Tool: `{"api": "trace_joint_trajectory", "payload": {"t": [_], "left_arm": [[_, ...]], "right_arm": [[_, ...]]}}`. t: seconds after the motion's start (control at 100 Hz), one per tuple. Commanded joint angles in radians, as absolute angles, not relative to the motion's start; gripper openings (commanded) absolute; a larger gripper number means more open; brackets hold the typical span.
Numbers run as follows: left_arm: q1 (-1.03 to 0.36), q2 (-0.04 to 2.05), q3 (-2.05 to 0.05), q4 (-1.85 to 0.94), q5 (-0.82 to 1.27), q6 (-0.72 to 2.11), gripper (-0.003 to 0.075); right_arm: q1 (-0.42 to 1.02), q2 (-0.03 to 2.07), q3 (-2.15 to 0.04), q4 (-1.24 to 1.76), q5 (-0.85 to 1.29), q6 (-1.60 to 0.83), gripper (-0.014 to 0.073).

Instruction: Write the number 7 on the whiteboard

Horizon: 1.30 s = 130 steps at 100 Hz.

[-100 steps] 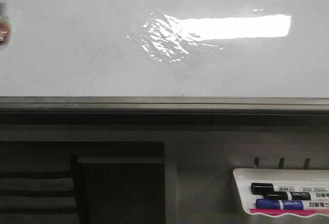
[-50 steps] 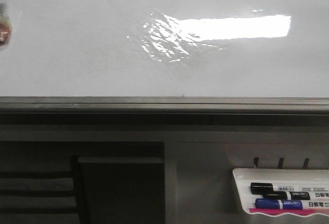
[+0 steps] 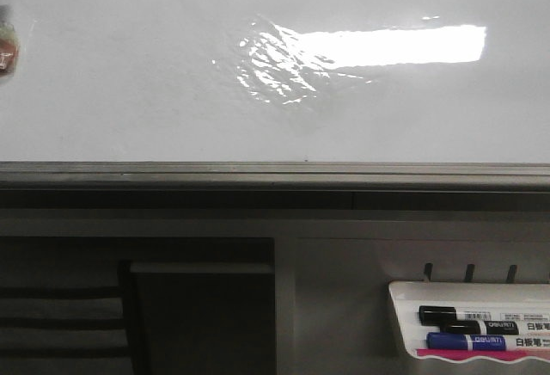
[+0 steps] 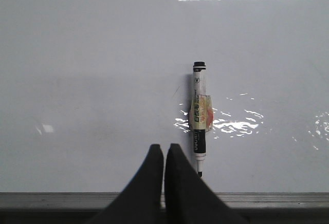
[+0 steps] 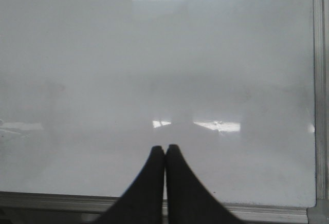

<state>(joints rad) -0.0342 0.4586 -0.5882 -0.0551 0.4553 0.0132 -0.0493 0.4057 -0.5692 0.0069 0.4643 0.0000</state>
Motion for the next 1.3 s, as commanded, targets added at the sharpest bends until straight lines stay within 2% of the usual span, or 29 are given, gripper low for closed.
{"api": "trace_joint_trajectory", "payload": {"t": [0.0, 0.13, 0.22, 0.28, 0.37, 0.39, 0.48, 1.07, 1.29], "left_arm": [[-0.037, 0.472, -0.626, -0.071, 0.387, 0.015, -0.002], [-0.037, 0.472, -0.626, -0.071, 0.378, 0.015, -0.002], [-0.037, 0.472, -0.626, -0.071, 0.373, 0.015, 0.0008], [-0.037, 0.474, -0.626, -0.071, 0.373, 0.015, 0.0087], [-0.037, 0.478, -0.626, -0.071, 0.372, 0.015, 0.0299], [-0.037, 0.478, -0.626, -0.071, 0.372, 0.015, 0.0363], [-0.037, 0.478, -0.626, -0.071, 0.369, 0.015, 0.0486], [-0.037, 0.484, -0.626, -0.149, 0.363, 0.017, 0.0493], [-0.037, 0.595, -0.626, -0.145, 0.4, 0.119, 0.0494]], "right_arm": [[-0.054, 0.422, -0.602, 0.007, 0.39, -0.013, -0.0071], [-0.054, 0.422, -0.602, 0.01, 0.382, -0.013, -0.0064], [-0.054, 0.424, -0.602, 0.01, 0.382, -0.008, 0.0043], [-0.054, 0.428, -0.602, 0.01, 0.382, -0.008, 0.0185], [-0.054, 0.434, -0.602, 0.01, 0.382, -0.008, 0.0377], [-0.054, 0.435, -0.602, 0.01, 0.382, -0.008, 0.0407], [-0.054, 0.435, -0.602, 0.01, 0.382, -0.008, 0.0462], [-0.054, 0.435, -0.602, 0.082, 0.373, -0.008, 0.046], [-0.054, 0.435, -0.602, 0.09, 0.373, -0.008, 0.046]]}}
